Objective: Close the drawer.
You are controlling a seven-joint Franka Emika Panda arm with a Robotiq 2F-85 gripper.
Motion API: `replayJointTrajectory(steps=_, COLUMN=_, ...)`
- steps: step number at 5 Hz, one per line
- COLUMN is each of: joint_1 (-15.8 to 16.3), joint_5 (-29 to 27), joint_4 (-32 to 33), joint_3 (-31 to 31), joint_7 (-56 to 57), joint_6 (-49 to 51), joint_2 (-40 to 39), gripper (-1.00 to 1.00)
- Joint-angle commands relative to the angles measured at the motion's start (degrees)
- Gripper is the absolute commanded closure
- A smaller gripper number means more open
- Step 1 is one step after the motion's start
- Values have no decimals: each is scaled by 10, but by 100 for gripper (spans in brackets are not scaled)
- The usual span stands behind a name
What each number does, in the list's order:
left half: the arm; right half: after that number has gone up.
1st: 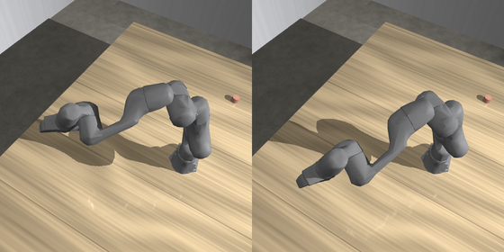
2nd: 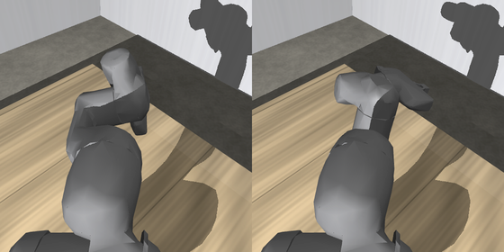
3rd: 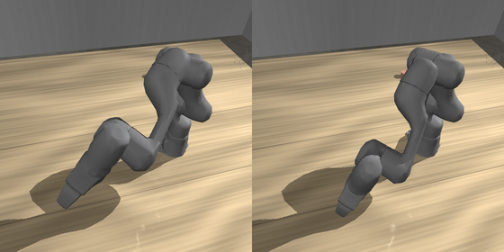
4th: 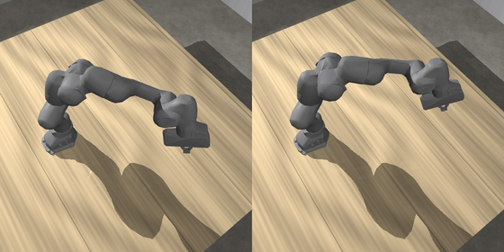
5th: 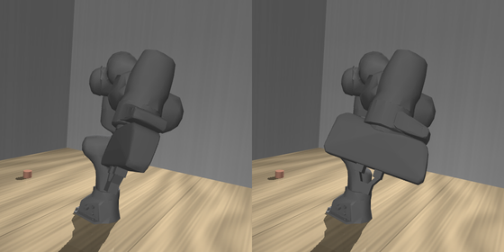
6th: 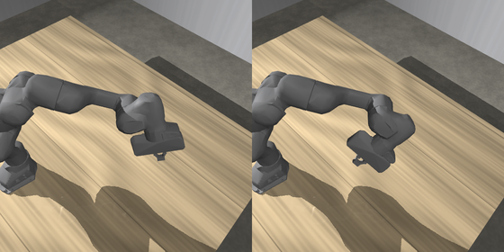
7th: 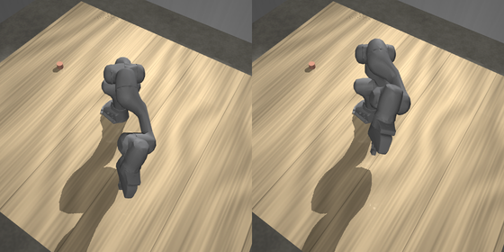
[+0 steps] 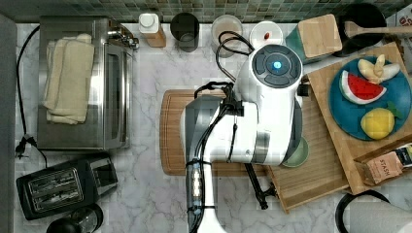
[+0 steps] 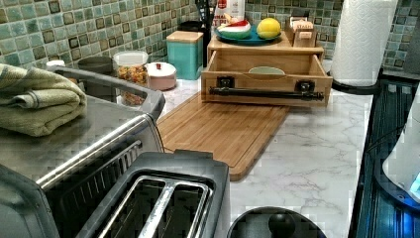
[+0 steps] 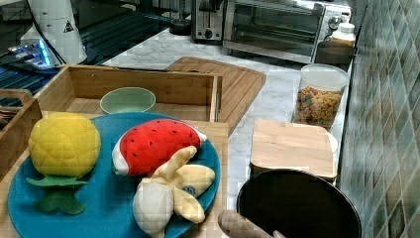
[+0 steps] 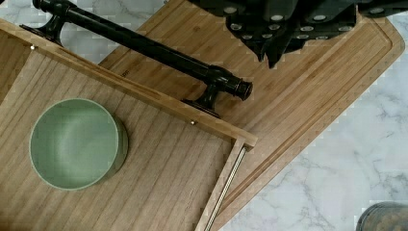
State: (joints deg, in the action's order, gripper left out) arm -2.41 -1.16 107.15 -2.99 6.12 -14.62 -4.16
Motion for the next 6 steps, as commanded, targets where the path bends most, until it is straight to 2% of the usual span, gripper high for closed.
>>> replayJointTrajectory(steps=1, joint_1=2, joint_5=-1, joint_4=1, joint_3=-2, joint_7=0, joint_6=0, joint_2=0, gripper=100)
replayJointTrajectory(steps=3, joint_1=6, joint_5=-45, joint_4=88, joint_3=13, joint_7=131, joint_6=-46, joint_2=59, gripper=100)
replayJointTrajectory(steps=4, joint_1=40, joint_5=-49, joint_4=143, joint_3=11, joint_7=190, joint_6=-101, joint_2=91, gripper=100)
replayJointTrajectory(steps=5, joint_1=46, joint_5=-65, joint_4=181, joint_3=34, joint_7=240, joint_6=-132, joint_2=117, gripper=100)
replayJointTrajectory(steps=6, joint_1=62, joint_5=-51, joint_4=184, joint_3=44, joint_7=271, joint_6=-118, joint_2=108, gripper=100)
